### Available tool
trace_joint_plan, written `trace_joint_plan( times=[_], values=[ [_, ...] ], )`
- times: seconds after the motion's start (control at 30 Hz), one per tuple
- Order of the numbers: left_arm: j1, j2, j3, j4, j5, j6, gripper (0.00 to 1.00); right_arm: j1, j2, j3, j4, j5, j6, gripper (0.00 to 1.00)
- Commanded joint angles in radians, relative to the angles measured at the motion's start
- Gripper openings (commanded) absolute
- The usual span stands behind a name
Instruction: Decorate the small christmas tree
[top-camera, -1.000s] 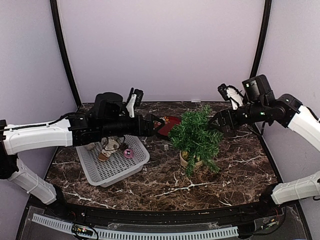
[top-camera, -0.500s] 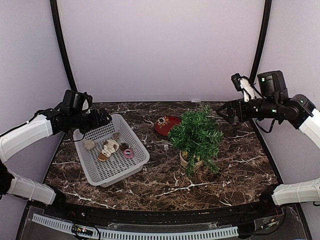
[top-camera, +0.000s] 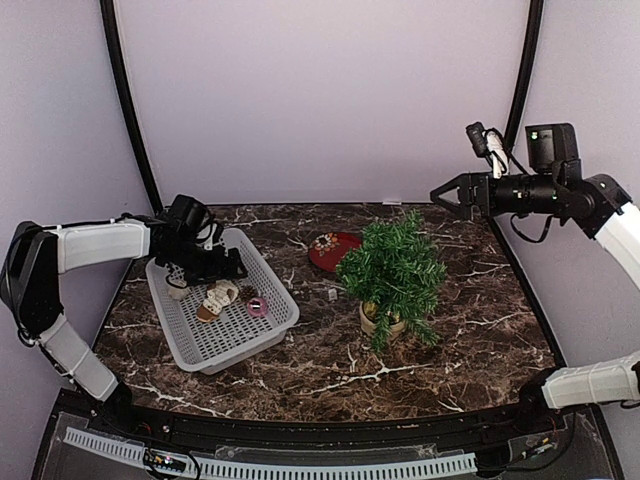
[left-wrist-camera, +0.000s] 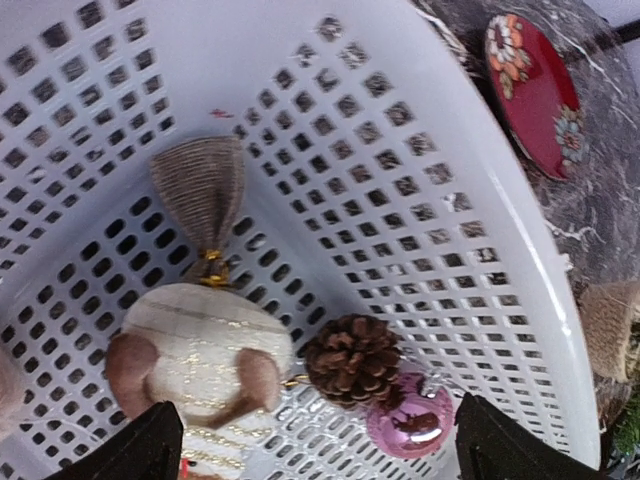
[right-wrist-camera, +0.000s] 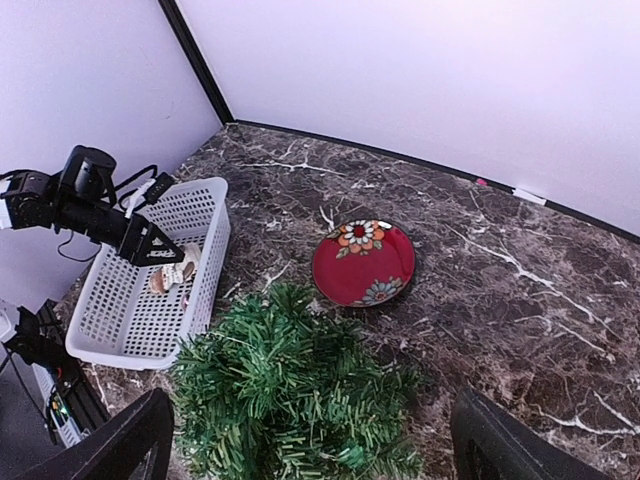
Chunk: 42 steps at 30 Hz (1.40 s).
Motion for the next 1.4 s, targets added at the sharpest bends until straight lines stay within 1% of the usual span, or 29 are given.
trace_joint_plan(
  times=[0.0, 0.03, 0.1, 0.17, 0.23, 0.33, 0.4, 0.5, 0.63, 0.77, 0.9, 1.0, 1.03, 1.07, 1.1, 1.17, 1.27, 1.33, 1.37],
  values=[
    [-0.002, -0.005, 0.027, 0.059, 0.165, 0.091, 0.94, -0.02, 0.029, 0.044, 0.049, -0.093, -0.014, 0.98],
    [-0.007, -0.001, 0.029, 0.055, 0.179, 0.095, 0.9, -0.023, 0.037, 0.051, 0.047, -0.097, -0.016, 0.97],
    [-0.016, 0.008, 0.029, 0.042, 0.191, 0.106, 0.83, -0.026, 0.052, 0.066, 0.048, -0.107, -0.017, 0.97],
    [-0.023, 0.01, 0.02, 0.042, 0.197, 0.11, 0.78, -0.027, 0.068, 0.082, 0.049, -0.119, -0.016, 0.97],
    [-0.025, 0.0, 0.007, 0.043, 0.172, 0.098, 0.76, -0.029, 0.082, 0.093, 0.06, -0.128, -0.007, 0.97],
    [-0.022, -0.037, -0.021, 0.068, 0.079, 0.061, 0.75, -0.028, 0.103, 0.1, 0.079, -0.143, 0.006, 0.96],
    [-0.009, -0.036, -0.017, 0.055, 0.036, 0.041, 0.75, -0.029, 0.12, 0.099, 0.093, -0.151, 0.014, 0.96],
    [0.022, 0.005, 0.005, 0.012, -0.009, 0.022, 0.76, -0.03, 0.136, 0.097, 0.124, -0.169, 0.032, 0.96],
    [0.029, 0.063, 0.058, -0.07, -0.087, 0.0, 0.78, -0.033, 0.166, 0.127, 0.144, -0.183, 0.042, 0.96],
    [0.029, 0.084, 0.056, -0.087, -0.105, -0.026, 0.74, -0.044, 0.207, 0.149, 0.154, -0.204, 0.055, 0.95],
    [0.029, 0.106, 0.054, -0.121, -0.19, -0.02, 0.71, -0.048, 0.203, 0.111, 0.225, -0.254, 0.1, 0.93],
    [0.03, 0.104, 0.029, -0.119, -0.208, -0.029, 0.64, -0.048, 0.166, 0.062, 0.269, -0.281, 0.111, 0.93],
    [0.03, 0.094, 0.013, -0.108, -0.199, -0.035, 0.58, -0.047, 0.158, 0.057, 0.267, -0.293, 0.105, 0.93],
    [0.03, 0.085, 0.005, -0.1, -0.195, -0.035, 0.55, -0.047, 0.153, 0.055, 0.26, -0.3, 0.097, 0.92],
    [0.029, 0.082, -0.009, -0.082, -0.175, -0.038, 0.49, -0.048, 0.143, 0.054, 0.253, -0.305, 0.088, 0.92],
    [0.029, 0.087, -0.011, -0.072, -0.138, -0.034, 0.42, -0.048, 0.131, 0.056, 0.242, -0.302, 0.07, 0.93],
    [0.029, 0.117, 0.017, -0.088, -0.124, -0.018, 0.35, -0.048, 0.141, 0.075, 0.209, -0.309, 0.039, 0.93],
    [0.029, 0.12, 0.021, -0.093, -0.122, -0.012, 0.24, -0.048, 0.147, 0.078, 0.206, -0.319, 0.03, 0.93],
    [0.029, 0.12, 0.023, -0.095, -0.122, -0.01, 0.21, -0.048, 0.153, 0.079, 0.206, -0.328, 0.03, 0.93]
  ],
)
